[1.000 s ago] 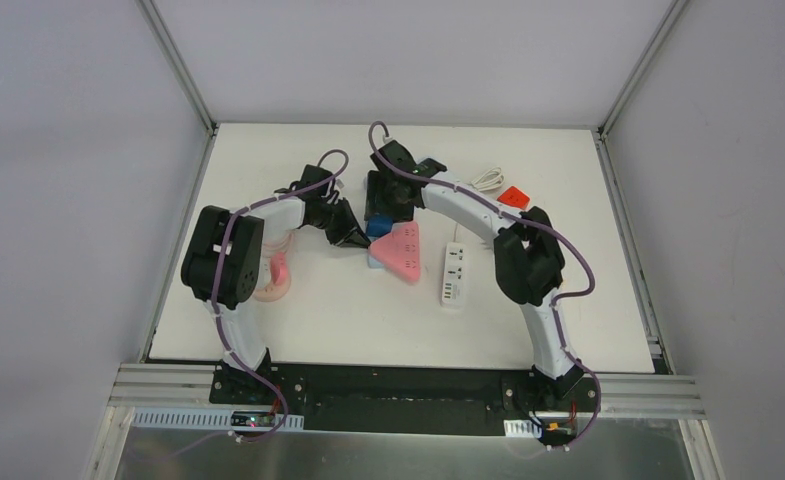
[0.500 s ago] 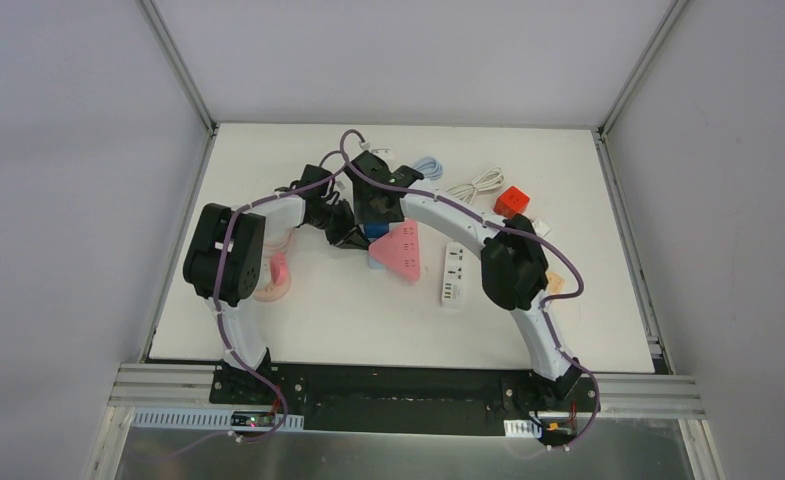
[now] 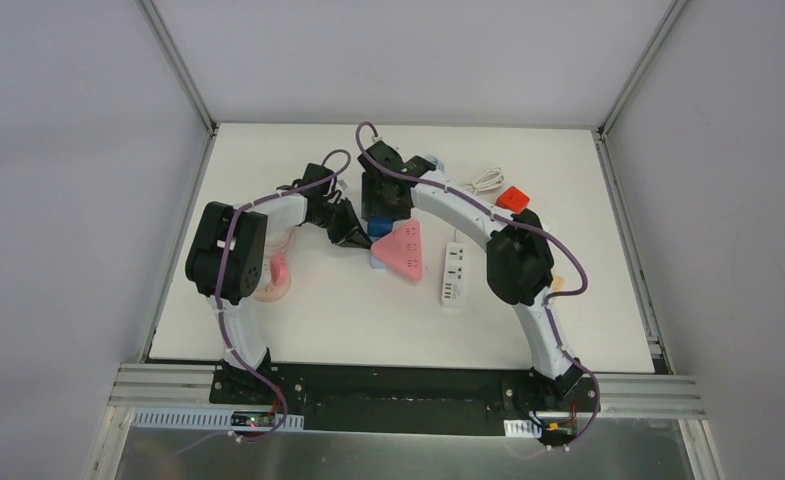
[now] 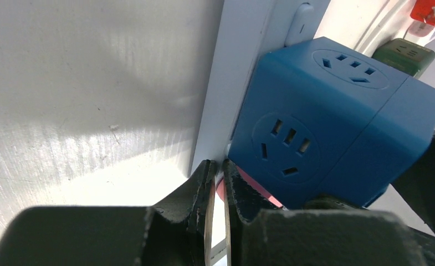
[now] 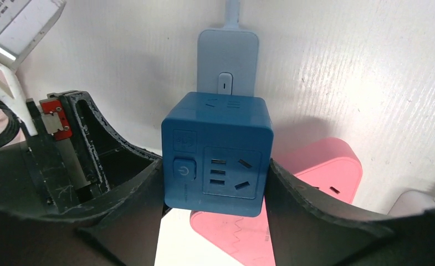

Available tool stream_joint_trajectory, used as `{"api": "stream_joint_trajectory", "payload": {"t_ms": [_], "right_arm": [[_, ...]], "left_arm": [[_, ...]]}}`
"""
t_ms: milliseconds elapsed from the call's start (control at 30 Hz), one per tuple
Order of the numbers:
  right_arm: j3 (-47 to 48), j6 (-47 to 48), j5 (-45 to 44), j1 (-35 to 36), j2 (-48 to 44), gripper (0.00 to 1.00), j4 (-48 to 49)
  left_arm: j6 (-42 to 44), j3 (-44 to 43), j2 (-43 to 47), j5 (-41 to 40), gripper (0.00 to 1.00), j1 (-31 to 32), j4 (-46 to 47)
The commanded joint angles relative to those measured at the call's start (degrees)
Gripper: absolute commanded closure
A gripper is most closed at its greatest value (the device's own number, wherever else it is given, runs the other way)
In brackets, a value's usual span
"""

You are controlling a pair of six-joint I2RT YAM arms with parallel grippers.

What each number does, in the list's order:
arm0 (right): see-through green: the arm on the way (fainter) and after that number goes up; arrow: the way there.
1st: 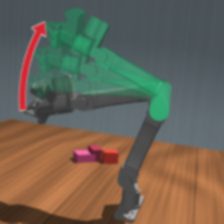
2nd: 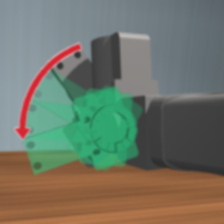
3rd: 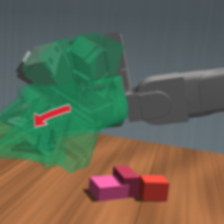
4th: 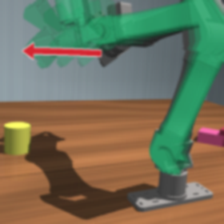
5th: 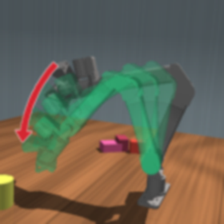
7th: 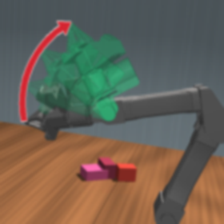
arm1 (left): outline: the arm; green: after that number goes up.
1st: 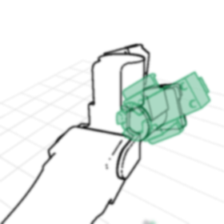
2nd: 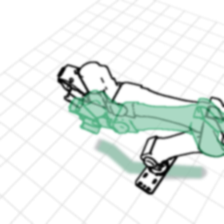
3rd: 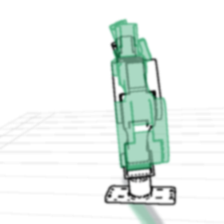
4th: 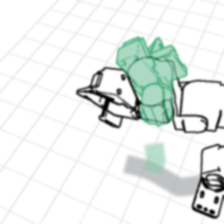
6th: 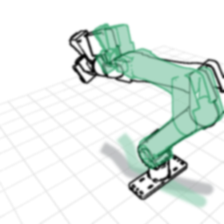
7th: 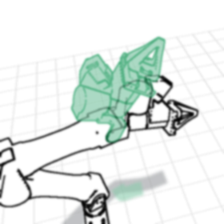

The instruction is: Pull the plug off the socket

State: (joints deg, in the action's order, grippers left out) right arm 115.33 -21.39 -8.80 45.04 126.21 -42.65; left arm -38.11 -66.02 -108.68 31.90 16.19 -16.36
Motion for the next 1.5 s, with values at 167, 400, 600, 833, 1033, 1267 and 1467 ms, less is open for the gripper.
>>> {"api": "stream_joint_trajectory", "payload": {"t_ms": [167, 400, 600, 833, 1033, 1267, 1467], "right_arm": [[-5.76, 9.97, -18.24, 4.28, -5.49, 1.0, 14.86], [-2.47, 6.25, -12.18, 2.64, -6.45, 1.0, 12.61], [-1.01, -1.08, 2.04, -3.74, -9.9, 1.0, 13.28], [2.0, 6.86, -9.42, 1.75, -5.7, 1.0, 9.63], [5.83, 9.33, -14.19, 2.23, -6.23, 1.0, 8.31], [3.3, 3.04, -1.8, -2.99, -10.1, 1.0, 11.1], [1.2, 2.74, -4.47, -4.11, -11.27, 1.0, 10.58]], "left_arm": [[3.55, 2.08, -3.7, -10.21, 0.91, 0.43, -8.14], [3.1, 1.69, -3.4, -10.25, 0.91, 0.43, -7.54], [2.6, 1.7, -3.46, -9.77, 0.91, 0.39, -7.37], [2.25, 0.86, -4.28, -8.74, 0.91, 0.34, -7.63], [2.07, 0.29, -4.77, -8.4, 0.91, 0.34, -8.11], [2.07, -0.16, -4.83, -8.57, 0.91, 0.34, -8.5], [2.03, -0.34, -4.48, -8.56, 0.91, 0.34, -8.69]]}}
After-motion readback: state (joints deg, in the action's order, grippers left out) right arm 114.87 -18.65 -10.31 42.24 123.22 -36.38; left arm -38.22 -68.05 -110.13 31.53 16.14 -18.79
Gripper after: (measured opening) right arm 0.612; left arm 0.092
